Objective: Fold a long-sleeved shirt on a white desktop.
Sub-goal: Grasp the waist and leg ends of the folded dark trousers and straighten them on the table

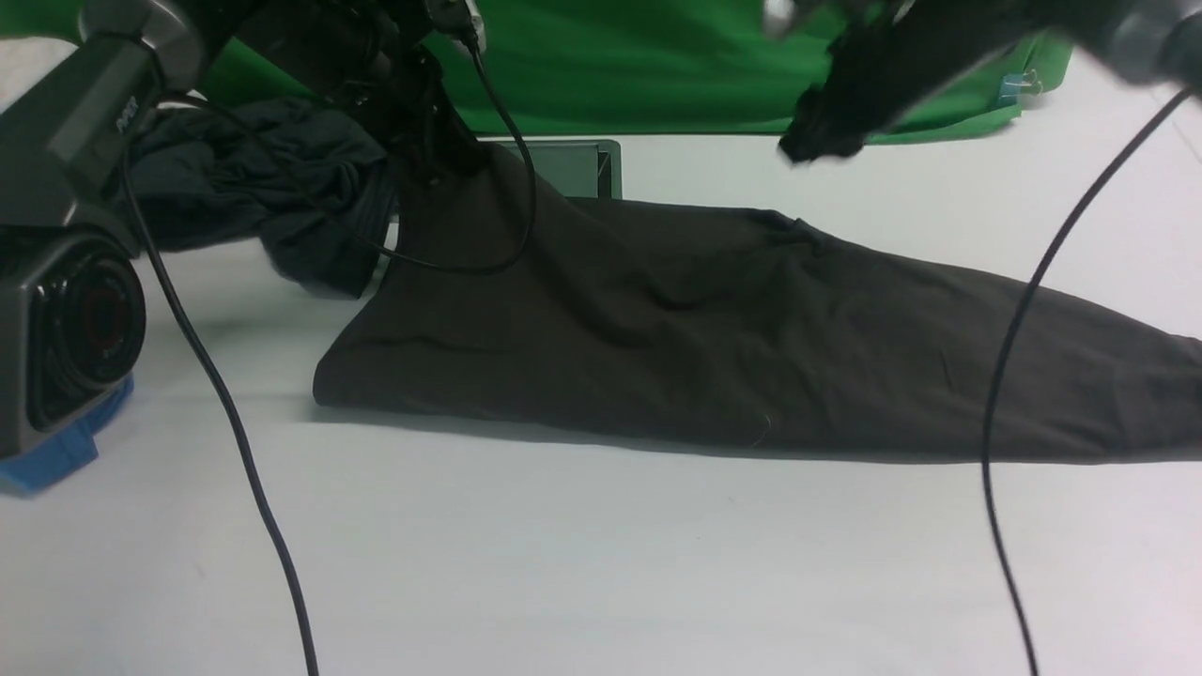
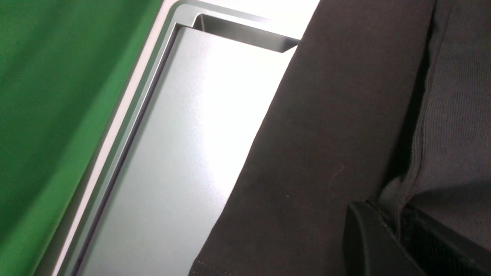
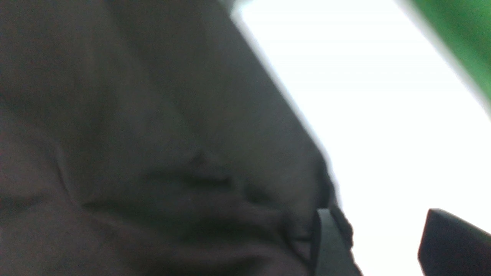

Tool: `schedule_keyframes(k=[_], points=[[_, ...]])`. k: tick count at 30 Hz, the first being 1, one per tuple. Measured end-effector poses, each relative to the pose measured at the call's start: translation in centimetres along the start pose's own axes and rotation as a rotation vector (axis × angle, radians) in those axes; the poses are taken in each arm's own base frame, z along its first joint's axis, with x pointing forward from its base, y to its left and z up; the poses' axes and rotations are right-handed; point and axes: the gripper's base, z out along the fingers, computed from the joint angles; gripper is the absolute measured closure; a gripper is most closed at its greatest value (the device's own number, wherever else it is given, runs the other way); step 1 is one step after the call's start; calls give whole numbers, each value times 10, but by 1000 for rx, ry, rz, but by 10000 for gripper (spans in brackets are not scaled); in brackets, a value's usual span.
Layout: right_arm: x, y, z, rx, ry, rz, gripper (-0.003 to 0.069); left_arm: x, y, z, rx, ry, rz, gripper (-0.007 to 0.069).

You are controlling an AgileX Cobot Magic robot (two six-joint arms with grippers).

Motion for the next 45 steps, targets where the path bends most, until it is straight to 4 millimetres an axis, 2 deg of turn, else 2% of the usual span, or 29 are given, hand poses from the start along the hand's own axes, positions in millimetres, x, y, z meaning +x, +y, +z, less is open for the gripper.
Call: schedule_keyframes(k=[2,4,7,8,12,16,23,26,29,30,32,38,41,45], points=[[7,-5,-7,-42,42,-107,202,-1,0,0,3,-6,-3,589],[12,-5,-2,-69,63,-186,137,-1,0,0,5,-15,-7,589],[19,-5,12,-98,79,-289,85,-2,-1,0,7,-21,-8,589],[23,-7,22,-107,83,-332,82,-2,-1,0,7,-20,-8,589],[31,-10,48,-103,75,-377,144,-2,-1,0,7,-20,-7,589],[36,-11,57,-106,81,-372,181,-2,-1,0,8,-23,-8,589],[41,-13,72,-91,70,-324,198,-3,-1,0,9,-27,-8,589],[45,-13,79,-104,83,-315,247,-3,-1,0,10,-30,-4,589],[49,-12,84,-122,96,-310,431,-3,-1,0,9,-30,4,589],[49,-12,84,-122,97,-309,517,-3,-1,0,9,-30,4,589],[49,-11,84,-123,96,-307,582,-3,-1,0,10,-31,4,589],[48,-10,79,-141,104,-308,590,-3,-1,0,10,-31,4,589],[40,-9,66,-128,88,-318,590,-3,-1,0,10,-31,4,589],[23,-9,36,-87,46,-335,590,-3,-1,0,10,-31,3,589]])
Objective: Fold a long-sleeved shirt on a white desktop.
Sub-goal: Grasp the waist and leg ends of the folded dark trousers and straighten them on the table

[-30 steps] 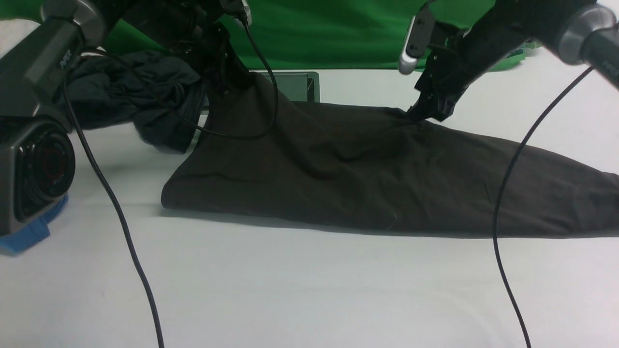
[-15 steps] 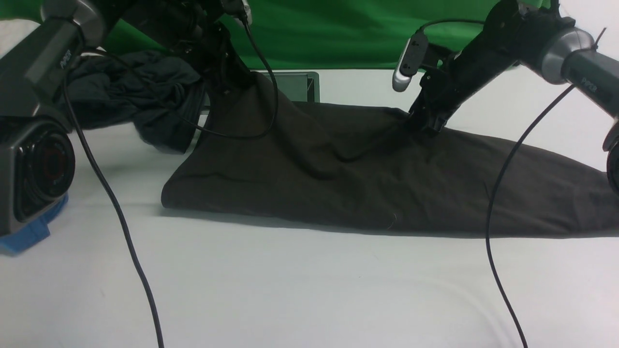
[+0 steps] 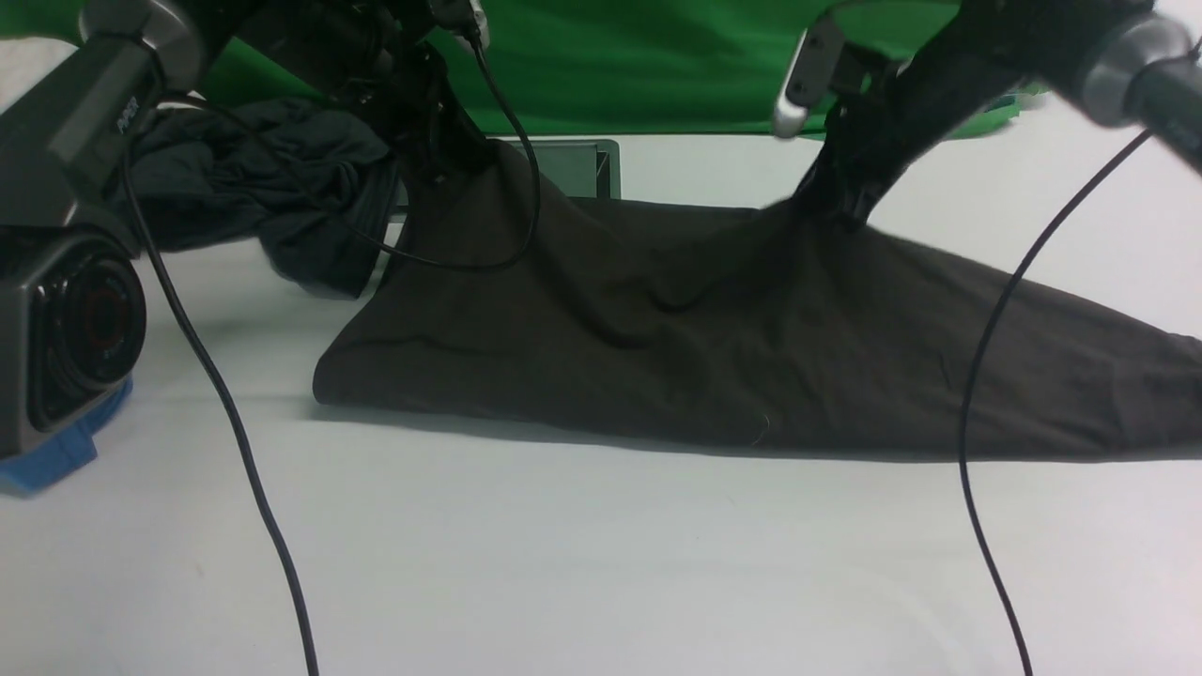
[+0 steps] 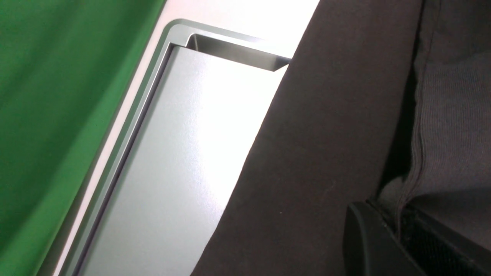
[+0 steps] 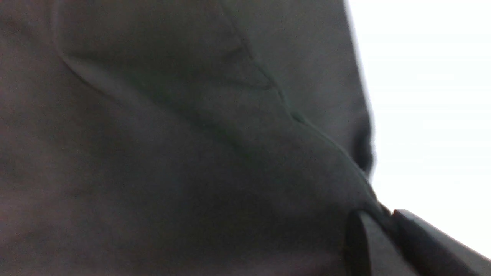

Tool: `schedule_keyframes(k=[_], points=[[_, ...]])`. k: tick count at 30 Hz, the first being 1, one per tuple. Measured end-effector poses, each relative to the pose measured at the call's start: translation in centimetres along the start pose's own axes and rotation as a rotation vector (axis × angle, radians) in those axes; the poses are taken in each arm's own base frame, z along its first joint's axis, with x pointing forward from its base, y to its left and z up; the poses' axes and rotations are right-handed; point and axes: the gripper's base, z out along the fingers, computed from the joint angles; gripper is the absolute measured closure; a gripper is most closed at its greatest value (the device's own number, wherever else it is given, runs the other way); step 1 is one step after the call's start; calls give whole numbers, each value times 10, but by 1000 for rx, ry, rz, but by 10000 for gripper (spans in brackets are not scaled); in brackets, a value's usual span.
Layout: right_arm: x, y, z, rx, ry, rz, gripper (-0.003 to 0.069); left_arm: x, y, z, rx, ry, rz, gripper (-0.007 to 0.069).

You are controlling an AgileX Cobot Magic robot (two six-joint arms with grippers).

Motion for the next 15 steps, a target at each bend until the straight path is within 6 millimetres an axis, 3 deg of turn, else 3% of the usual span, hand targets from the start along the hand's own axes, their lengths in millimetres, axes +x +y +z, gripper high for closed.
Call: schedule_keyframes(k=[4,8,15], points=[[-8,-3,-22,43,-26,13,590,1,0,0,-2,7,-2,589],[0,-14,-32,92,-42,83,590,6,4,0,-45,65,-16,589],[21,-31,-26,151,-49,192,590,9,15,2,-165,70,-45,589]])
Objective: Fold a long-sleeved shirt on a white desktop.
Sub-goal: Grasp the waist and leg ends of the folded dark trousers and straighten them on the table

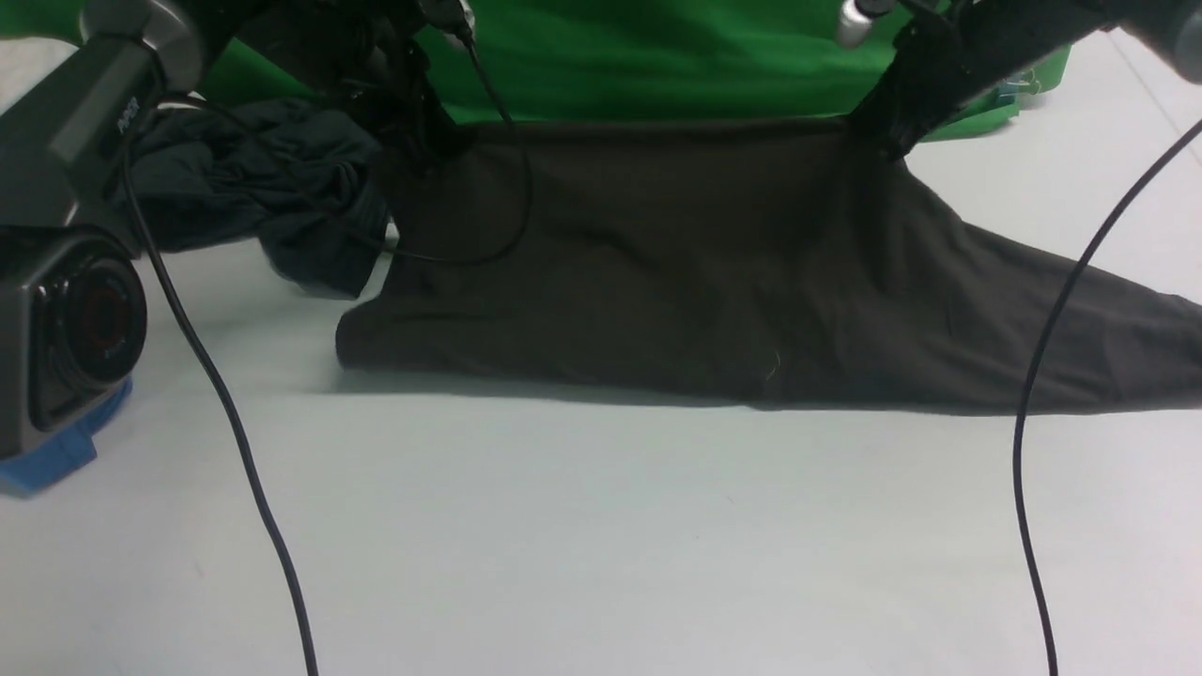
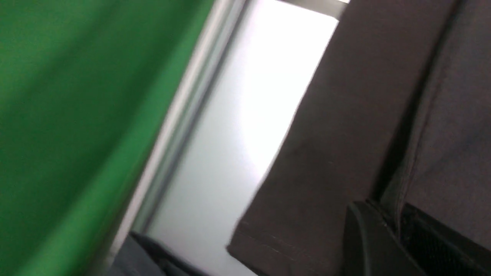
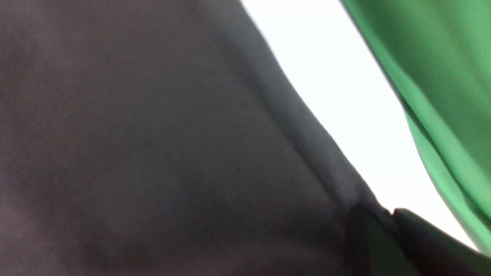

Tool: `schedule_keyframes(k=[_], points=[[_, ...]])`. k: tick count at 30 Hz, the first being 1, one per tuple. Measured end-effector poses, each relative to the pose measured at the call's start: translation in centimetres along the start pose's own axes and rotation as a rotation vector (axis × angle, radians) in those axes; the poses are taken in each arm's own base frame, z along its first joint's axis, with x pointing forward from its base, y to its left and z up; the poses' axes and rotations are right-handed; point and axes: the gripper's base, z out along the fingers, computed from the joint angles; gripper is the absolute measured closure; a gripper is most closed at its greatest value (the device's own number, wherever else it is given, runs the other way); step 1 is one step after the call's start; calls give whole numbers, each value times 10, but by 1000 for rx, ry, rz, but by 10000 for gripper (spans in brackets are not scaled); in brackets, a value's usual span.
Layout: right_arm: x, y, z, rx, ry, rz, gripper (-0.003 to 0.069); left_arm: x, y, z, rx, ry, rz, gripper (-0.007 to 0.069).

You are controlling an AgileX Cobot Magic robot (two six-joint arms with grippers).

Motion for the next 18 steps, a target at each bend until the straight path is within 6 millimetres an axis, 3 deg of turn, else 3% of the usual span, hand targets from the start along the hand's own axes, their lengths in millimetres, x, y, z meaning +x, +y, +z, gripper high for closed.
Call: schedule_keyframes(k=[4,9,12,16,17,18], points=[[11,-4,24,21,-2,32,590,6,2,22,-45,-19,-19,589],[36,-3,72,27,16,123,589,27,-2,62,-37,0,-55,586],[44,-1,84,25,24,157,572,28,-3,65,-35,-6,-83,566],[44,-3,85,44,17,196,484,26,0,61,-57,-14,-110,482],[42,-5,81,54,17,212,415,23,1,57,-61,-17,-125,422],[42,-5,81,55,15,215,407,23,1,55,-61,-18,-131,405]])
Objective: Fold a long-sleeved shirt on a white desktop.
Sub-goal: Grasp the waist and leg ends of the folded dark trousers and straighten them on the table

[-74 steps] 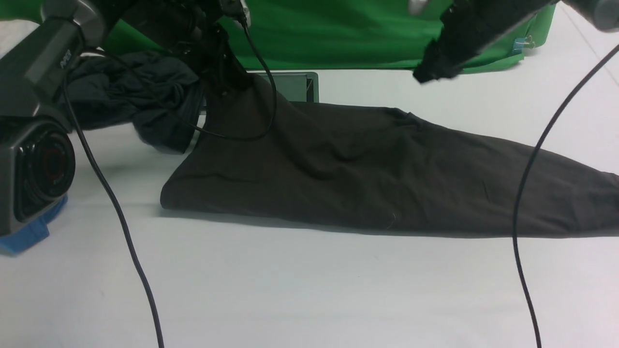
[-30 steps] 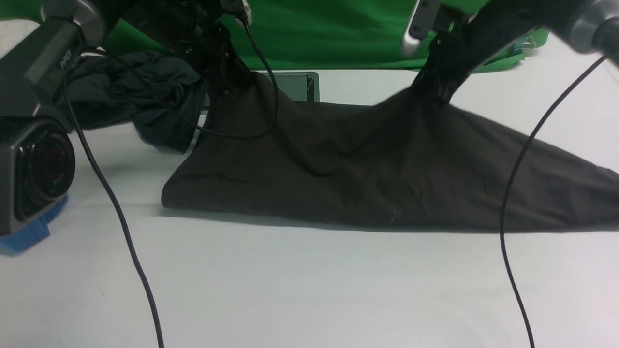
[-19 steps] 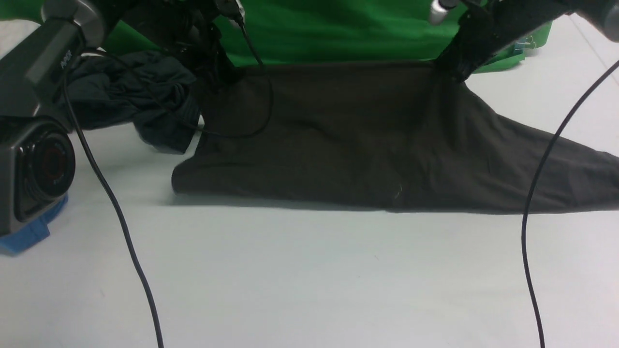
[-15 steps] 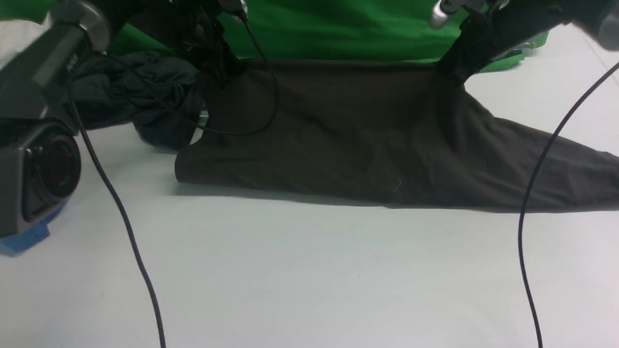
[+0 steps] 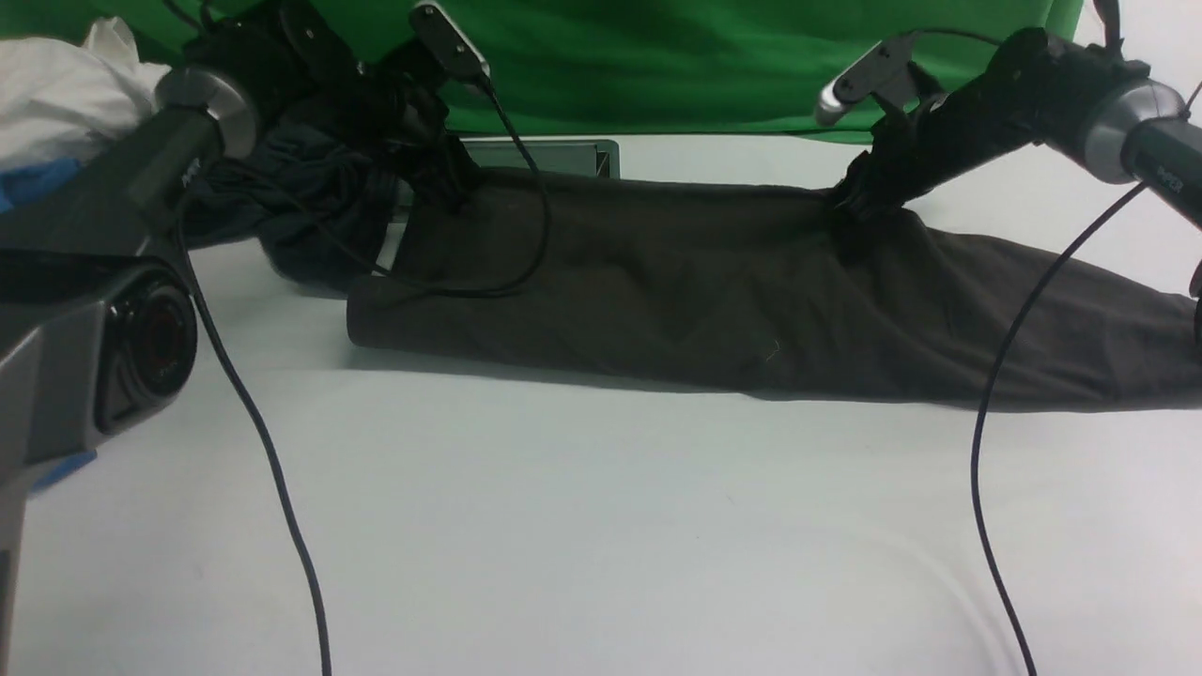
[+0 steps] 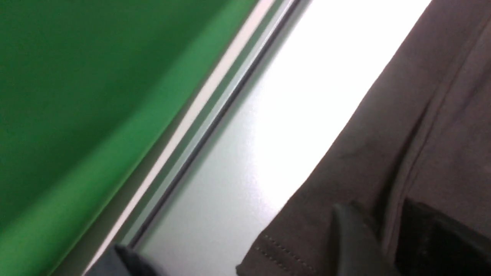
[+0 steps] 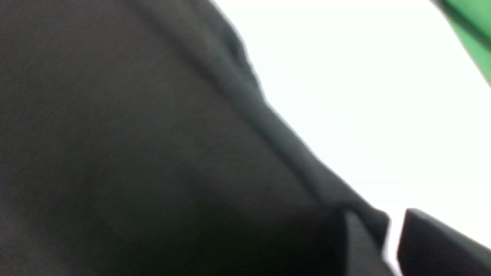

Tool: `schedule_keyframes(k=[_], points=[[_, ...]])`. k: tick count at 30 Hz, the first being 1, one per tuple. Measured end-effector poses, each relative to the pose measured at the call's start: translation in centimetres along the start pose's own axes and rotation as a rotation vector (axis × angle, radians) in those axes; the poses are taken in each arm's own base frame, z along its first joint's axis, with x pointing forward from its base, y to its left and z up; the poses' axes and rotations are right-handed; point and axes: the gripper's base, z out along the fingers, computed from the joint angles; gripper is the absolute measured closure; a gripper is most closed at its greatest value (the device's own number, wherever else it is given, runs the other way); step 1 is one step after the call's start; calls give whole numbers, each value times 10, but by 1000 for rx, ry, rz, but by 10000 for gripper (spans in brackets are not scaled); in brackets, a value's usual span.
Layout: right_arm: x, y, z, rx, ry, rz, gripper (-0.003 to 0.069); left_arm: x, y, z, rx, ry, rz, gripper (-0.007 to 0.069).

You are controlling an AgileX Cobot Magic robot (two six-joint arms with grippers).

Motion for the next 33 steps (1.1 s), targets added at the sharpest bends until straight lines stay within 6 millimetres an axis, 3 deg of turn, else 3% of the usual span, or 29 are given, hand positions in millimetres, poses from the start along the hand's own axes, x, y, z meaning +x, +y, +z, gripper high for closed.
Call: schedule_keyframes(k=[3,6,7,9,14,15,16,19,22,23,25,29,33], points=[[-13,-3,-25,10,-16,13,282,-11,2,-20,-1,-10,-174,224],[-33,-1,-64,0,-46,1,235,-19,9,-50,0,-12,-314,69],[-36,-1,-71,-4,-53,3,232,-20,9,-53,1,-12,-321,59],[-53,3,-113,-38,-106,27,223,-22,17,-90,14,-6,-389,-29],[-79,18,-227,-63,-317,180,218,-14,36,-185,48,-93,-607,-67],[-77,18,-225,-64,-312,184,218,-12,36,-187,50,-94,-620,-68],[-79,27,-259,-35,-356,176,218,-7,37,-212,42,-128,-680,-69],[-70,48,-307,9,-415,194,218,13,29,-241,53,-114,-813,-69],[-60,63,-327,-2,-429,289,218,35,14,-239,97,-49,-940,-69],[-49,73,-333,-27,-414,379,218,53,0,-223,135,8,-1050,-69],[-40,80,-330,-50,-385,425,218,63,-9,-207,151,33,-1134,-69],[-13,97,-295,-107,-259,493,218,81,-40,-154,205,77,-1311,-69],[3,114,-264,-124,-189,503,219,79,-54,-123,251,85,-1386,-69]])
